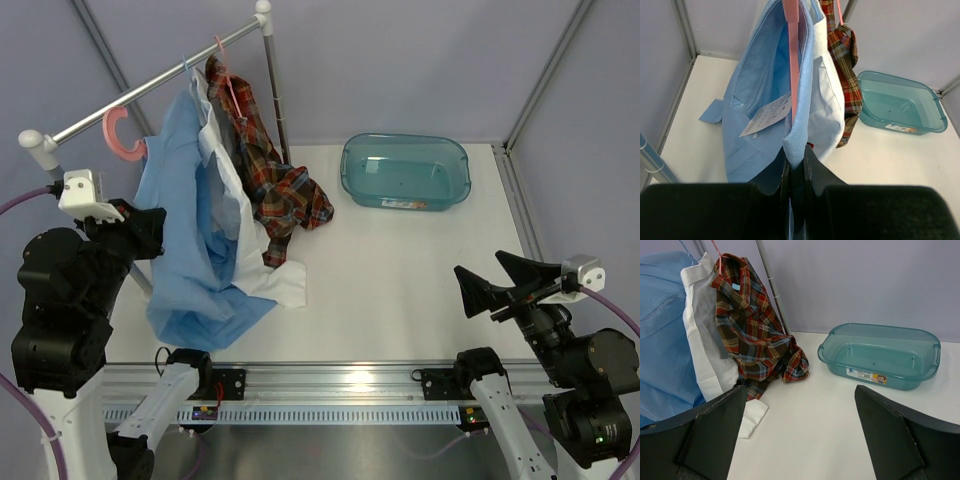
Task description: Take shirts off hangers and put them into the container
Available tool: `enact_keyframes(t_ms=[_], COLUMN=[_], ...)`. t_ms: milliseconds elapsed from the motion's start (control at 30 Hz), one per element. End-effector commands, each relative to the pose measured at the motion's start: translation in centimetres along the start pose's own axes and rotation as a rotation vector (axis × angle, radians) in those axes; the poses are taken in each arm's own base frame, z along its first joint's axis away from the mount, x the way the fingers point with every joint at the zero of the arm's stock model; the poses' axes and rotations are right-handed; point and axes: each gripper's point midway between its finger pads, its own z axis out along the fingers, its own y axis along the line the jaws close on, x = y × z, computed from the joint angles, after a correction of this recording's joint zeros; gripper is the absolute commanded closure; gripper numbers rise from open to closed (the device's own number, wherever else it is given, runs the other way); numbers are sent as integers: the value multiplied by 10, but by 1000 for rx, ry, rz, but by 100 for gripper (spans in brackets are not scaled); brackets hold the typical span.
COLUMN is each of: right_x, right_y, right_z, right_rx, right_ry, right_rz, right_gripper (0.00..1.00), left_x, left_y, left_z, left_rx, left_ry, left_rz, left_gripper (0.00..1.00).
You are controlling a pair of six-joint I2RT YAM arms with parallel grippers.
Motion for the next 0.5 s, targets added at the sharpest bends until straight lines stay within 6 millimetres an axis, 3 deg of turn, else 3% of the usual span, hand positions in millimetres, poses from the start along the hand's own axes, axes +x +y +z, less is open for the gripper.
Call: enact_keyframes(t_ms=[0, 267, 467], right_x=[-2, 1, 4], right_y=[7, 5, 6], right_z=[-2, -1, 3], right_rx=[-41, -31, -40], right_ry=[-8, 2, 12], right_rz=[-4, -10, 3], right_gripper=[1, 1, 1], left_x=[-24, 56, 74], left_y=[-32, -66, -85], left_z=[-18, -13, -16], left_rx=[185, 455, 585], left_ry=[-100, 127, 235], left_rz=[33, 30, 1], left_gripper=[100, 100, 100])
